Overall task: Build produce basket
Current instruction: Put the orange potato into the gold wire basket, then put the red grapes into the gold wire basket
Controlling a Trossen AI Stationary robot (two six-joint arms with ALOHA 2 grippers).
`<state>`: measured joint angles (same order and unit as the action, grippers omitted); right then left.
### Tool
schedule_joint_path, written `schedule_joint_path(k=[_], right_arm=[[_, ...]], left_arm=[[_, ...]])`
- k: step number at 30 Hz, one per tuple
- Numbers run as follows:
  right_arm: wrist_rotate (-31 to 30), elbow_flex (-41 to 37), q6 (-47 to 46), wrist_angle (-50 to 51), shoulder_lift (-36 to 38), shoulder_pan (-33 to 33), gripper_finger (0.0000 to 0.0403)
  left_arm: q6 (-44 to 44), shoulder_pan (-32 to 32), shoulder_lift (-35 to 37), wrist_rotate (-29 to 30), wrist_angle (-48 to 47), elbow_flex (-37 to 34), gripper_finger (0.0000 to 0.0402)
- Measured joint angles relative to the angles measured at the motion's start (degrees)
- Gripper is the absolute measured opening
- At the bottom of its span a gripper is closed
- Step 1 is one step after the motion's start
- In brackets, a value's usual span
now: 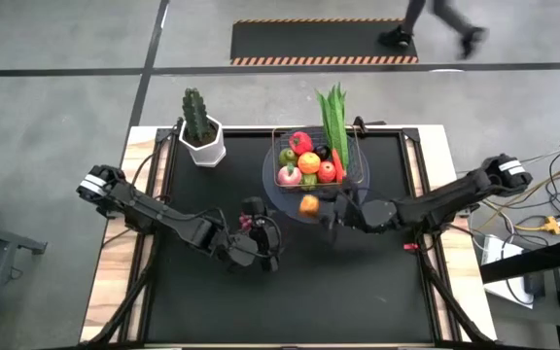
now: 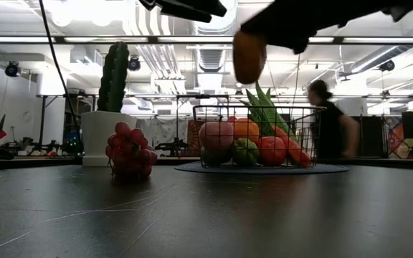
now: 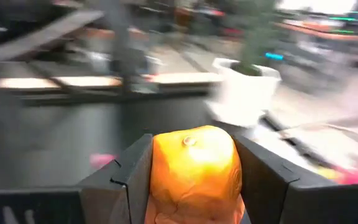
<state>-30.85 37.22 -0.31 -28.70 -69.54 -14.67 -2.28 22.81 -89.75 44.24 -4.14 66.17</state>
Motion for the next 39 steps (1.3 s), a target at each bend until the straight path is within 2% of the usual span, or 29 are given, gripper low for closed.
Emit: schedule_joint_path(k=[3,6,15,19,24,29,34,39], right_arm=[[-9.29,2.02,-0.86,7.39,1.82,1.54,0.0181],[-14.0,4.16,-2.12,13.25,2.32,4.36,0.0182],[-14.12,5.95,-15.21,26.83,1.37,18.01,0.0182],[-10.86,5.85,-20.86,34.13,1.11,22.51,0.0183],[-9.48,5.79,-22.34,36.81,1.14,23.33,0.0204],[-9.55,5.79,-22.19,36.99,1.16,23.33,0.0249],[-9.53,5.76,-20.79,36.94,1.32,23.33,0.0292],[-9.47,7.02,-16.54,36.96,1.56,23.26,0.0315]], left_arm=[[0.07,0.0,0.11,0.3,-0.42,0.0,0.035],[0.28,0.0,0.15,1.3,-1.02,0.0,0.035],[0.33,0.02,0.17,2.61,-1.31,0.0,0.035],[0.42,0.02,0.15,2.68,-1.31,0.0,0.035],[0.5,0.02,0.15,2.66,-1.18,0.0,0.035],[4.14,0.11,0.17,2.63,-0.92,0.0,0.035],[10.9,1.03,-0.25,2.61,0.0,-0.02,0.035],[19.85,2.15,-3.23,2.57,0.26,-0.04,0.035]])
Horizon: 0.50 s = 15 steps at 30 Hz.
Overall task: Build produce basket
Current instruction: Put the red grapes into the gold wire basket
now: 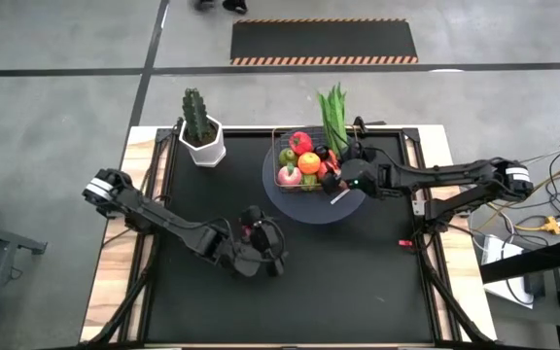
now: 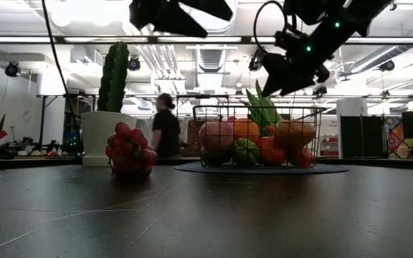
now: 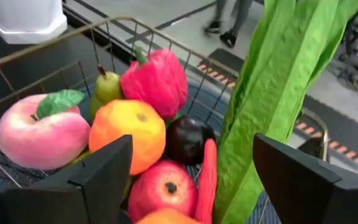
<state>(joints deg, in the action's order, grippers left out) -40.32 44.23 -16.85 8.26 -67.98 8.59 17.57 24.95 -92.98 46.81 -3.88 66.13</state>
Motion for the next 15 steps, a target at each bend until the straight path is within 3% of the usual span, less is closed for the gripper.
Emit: schedule_joint_path(k=[9,15], right_arm=[[2.54,5.86,10.99,-0.02,0.05,-0.08,0.0311],[14.87,8.15,18.26,-0.01,0.05,-0.08,0.0299]], left_arm=[[8.91,1.13,-4.68,-0.09,3.63,-0.04,0.035],[13.88,1.13,-5.68,0.0,3.88,0.01,0.035]])
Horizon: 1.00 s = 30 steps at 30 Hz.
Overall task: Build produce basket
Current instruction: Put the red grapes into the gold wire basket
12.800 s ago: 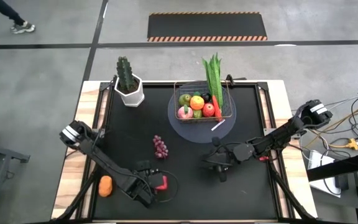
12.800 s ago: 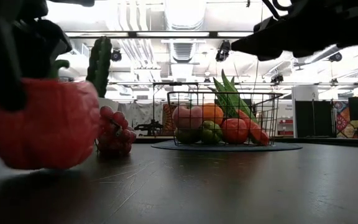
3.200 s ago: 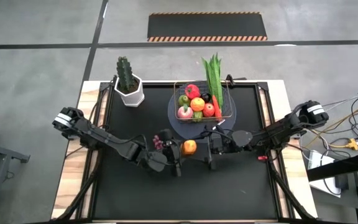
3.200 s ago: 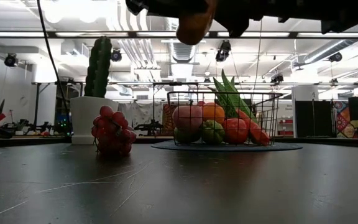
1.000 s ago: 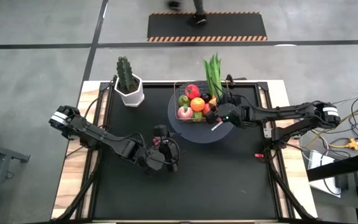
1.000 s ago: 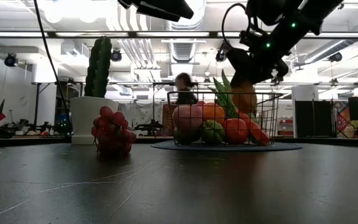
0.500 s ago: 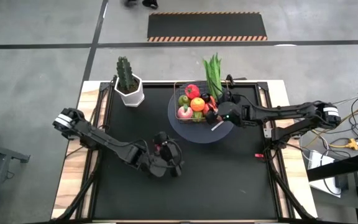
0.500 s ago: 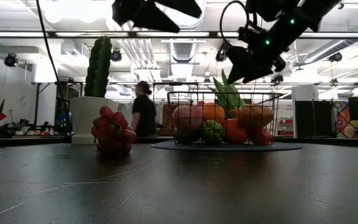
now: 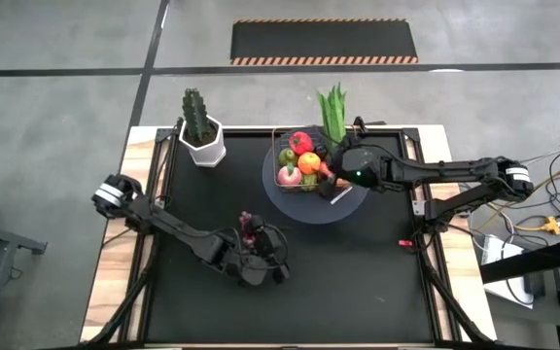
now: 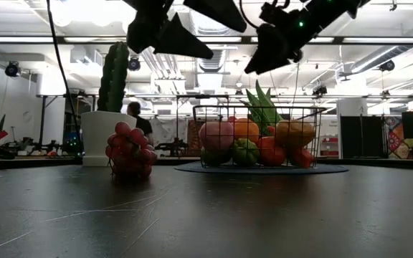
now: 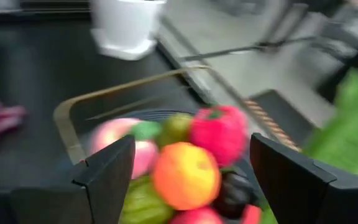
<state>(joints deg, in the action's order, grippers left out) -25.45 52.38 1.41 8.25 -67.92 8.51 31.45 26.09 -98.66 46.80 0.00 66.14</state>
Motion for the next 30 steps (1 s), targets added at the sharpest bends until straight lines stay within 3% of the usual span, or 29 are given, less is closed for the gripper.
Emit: schedule_joint_path(k=[3,6,30], right_arm=[[6.4,0.44,1.59,-0.01,-0.02,-0.02,0.0294],[8.8,0.45,2.27,0.0,-0.06,0.0,0.029],[9.22,-1.34,1.71,1.61,0.74,0.0,0.0286]], left_arm=[[0.85,-0.02,-0.24,0.01,-0.58,-0.03,0.035],[1.22,-0.05,-0.41,0.09,-0.17,-0.03,0.035],[-0.71,-0.24,-0.54,0.16,-1.06,-0.03,0.035]])
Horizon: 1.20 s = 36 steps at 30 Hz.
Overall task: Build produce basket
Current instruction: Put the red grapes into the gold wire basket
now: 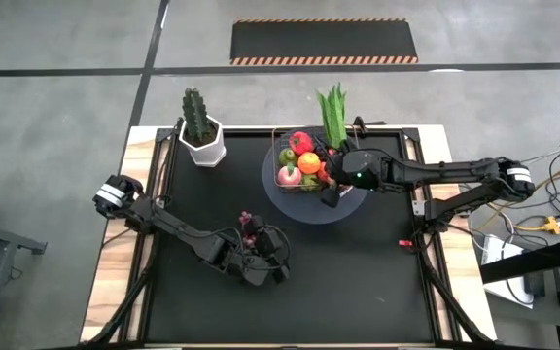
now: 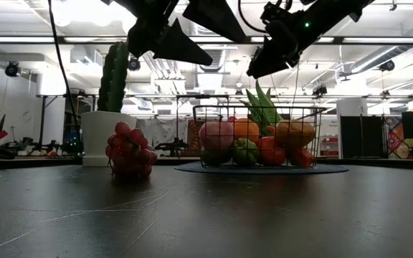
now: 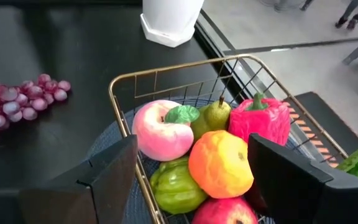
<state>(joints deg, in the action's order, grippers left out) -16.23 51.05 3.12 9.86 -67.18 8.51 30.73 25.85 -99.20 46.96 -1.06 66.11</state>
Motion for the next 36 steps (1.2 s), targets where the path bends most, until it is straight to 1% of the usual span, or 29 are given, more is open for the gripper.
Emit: schedule_joint_path(k=[7,13,16,24,27,33,36], right_arm=[[0.34,-0.04,-0.71,0.68,0.34,0.0,0.0286],[4.82,-0.07,-0.74,0.67,1.11,-0.02,0.0286],[5.83,-0.07,-0.74,0.7,1.52,0.0,0.0286],[5.97,-0.07,-0.65,0.86,2.38,-0.02,0.0286],[6.37,-0.07,-0.64,2.27,4.1,-0.02,0.0286],[6.44,-0.07,-1.64,6.59,8.41,-1.16,0.0286],[9.09,-0.07,-1.58,7.75,10.32,-2.17,0.0286]], left_arm=[[-1.19,0.0,0.0,0.0,0.01,0.0,0.035],[-1.65,0.0,0.0,0.0,0.0,0.0,0.035],[-1.56,0.0,0.0,0.0,-0.57,0.0,0.035],[-1.65,-0.01,0.0,0.02,-1.68,0.02,0.035],[-2.31,-0.16,0.02,0.0,-3.91,0.02,0.035],[-4.12,-1.36,0.13,-0.04,-4.55,0.02,0.035],[-4.14,-1.88,0.13,-0.13,-5.54,0.02,0.035]])
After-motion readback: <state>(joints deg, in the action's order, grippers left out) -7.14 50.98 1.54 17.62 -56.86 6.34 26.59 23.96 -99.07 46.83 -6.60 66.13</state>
